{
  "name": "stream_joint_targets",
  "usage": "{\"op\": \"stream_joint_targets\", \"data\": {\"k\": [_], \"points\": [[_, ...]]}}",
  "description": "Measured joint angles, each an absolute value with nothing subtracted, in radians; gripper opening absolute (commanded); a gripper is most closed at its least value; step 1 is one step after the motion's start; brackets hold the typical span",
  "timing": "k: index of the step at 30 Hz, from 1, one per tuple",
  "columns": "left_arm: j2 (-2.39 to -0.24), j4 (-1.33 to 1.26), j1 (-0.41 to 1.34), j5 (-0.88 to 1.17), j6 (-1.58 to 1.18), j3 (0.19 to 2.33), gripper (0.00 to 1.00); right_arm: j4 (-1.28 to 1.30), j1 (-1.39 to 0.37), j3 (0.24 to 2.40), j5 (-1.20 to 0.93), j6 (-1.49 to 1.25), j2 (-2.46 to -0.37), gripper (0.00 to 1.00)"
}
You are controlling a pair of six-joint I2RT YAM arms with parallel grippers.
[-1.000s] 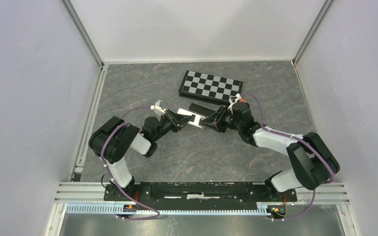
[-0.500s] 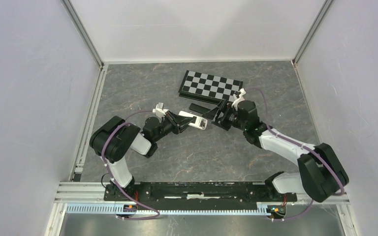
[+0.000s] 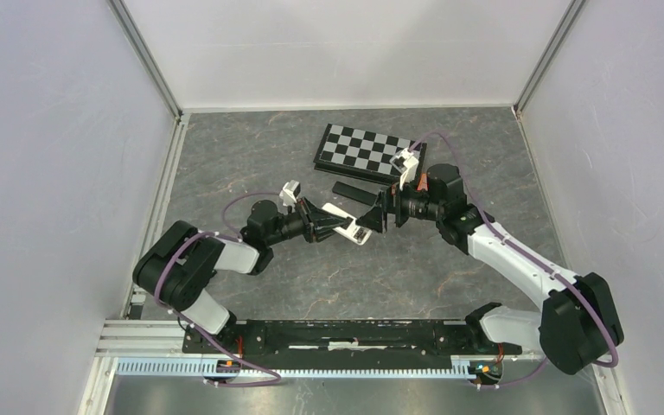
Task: Load the batteries into the remote control
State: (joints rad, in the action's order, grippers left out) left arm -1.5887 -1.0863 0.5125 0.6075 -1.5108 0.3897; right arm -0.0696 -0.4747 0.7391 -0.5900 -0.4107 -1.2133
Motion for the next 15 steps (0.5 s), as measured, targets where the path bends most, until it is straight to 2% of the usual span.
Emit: {"op": "stream_joint_targets", "data": {"k": [5,15], "points": [[-1.571,-1.022,0.513,0.684,-1.533,0.403,0.02,0.013,-0.475,0.746,-0.714,-0.318,-1.227,0.98],[-1.503,-0.872,0.513,0.725,-1.524,0.425,0.02,-0.01,-0.476,0.694,-0.854,-0.335,-1.265,0.98]]}}
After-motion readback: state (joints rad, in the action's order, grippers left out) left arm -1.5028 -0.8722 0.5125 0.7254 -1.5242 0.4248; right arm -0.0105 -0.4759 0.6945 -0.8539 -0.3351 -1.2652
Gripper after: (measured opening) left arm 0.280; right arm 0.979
